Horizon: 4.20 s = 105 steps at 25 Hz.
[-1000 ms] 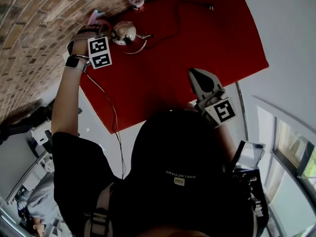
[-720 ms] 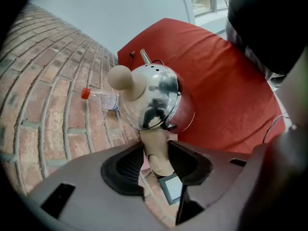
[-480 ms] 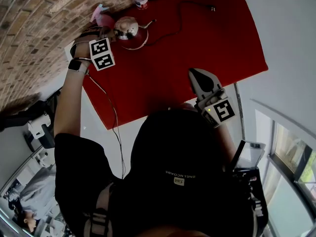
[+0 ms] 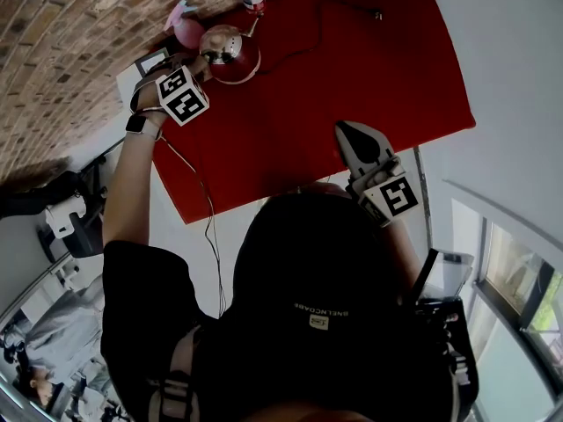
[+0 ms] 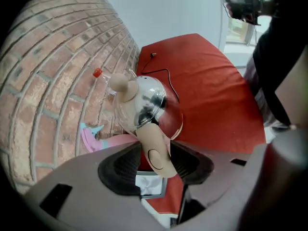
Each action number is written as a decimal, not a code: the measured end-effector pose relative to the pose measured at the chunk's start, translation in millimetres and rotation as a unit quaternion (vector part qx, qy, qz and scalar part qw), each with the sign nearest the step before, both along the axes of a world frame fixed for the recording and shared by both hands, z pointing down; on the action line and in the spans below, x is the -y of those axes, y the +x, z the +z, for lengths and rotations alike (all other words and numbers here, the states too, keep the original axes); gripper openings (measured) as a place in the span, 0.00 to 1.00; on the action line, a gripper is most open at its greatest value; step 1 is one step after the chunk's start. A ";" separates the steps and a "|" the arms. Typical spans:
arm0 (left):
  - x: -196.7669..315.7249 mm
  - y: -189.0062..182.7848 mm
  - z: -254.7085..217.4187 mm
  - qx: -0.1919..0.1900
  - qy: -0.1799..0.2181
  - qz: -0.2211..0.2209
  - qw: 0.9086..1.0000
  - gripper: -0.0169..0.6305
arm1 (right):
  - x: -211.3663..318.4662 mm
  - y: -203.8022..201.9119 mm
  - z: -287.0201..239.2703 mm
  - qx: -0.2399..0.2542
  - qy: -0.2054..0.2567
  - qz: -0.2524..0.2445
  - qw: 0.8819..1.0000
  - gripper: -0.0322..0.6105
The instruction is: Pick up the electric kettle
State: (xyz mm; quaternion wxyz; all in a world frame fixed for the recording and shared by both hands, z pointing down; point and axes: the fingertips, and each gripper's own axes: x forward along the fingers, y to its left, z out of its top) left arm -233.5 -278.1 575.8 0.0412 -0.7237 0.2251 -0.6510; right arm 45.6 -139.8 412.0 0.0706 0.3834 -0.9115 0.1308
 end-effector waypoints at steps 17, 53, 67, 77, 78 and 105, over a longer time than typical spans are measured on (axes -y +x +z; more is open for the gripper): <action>-23.9 38.9 -7.7 -0.253 0.041 -0.268 0.929 0.32 | -25.9 12.7 -2.2 -0.002 0.004 -0.008 1.000 0.06; -44.6 99.8 32.6 -0.486 -0.094 -0.133 0.858 0.23 | -23.2 6.0 4.5 -0.042 -0.009 0.043 0.998 0.06; -42.8 123.1 23.6 -0.515 -0.065 -0.100 0.849 0.23 | -8.8 0.7 8.7 -0.044 -0.016 0.056 0.997 0.06; -43.8 130.3 13.6 -0.497 -0.041 -0.070 0.864 0.23 | -6.8 3.8 8.4 -0.039 -0.013 0.053 0.998 0.06; -45.9 133.2 11.6 -0.491 -0.039 -0.058 0.868 0.23 | -7.1 4.7 8.5 -0.038 -0.013 0.053 0.998 0.06; -87.9 177.1 -118.9 -0.535 0.023 -0.036 0.844 0.20 | -12.6 42.3 -18.5 0.007 0.024 0.030 0.999 0.06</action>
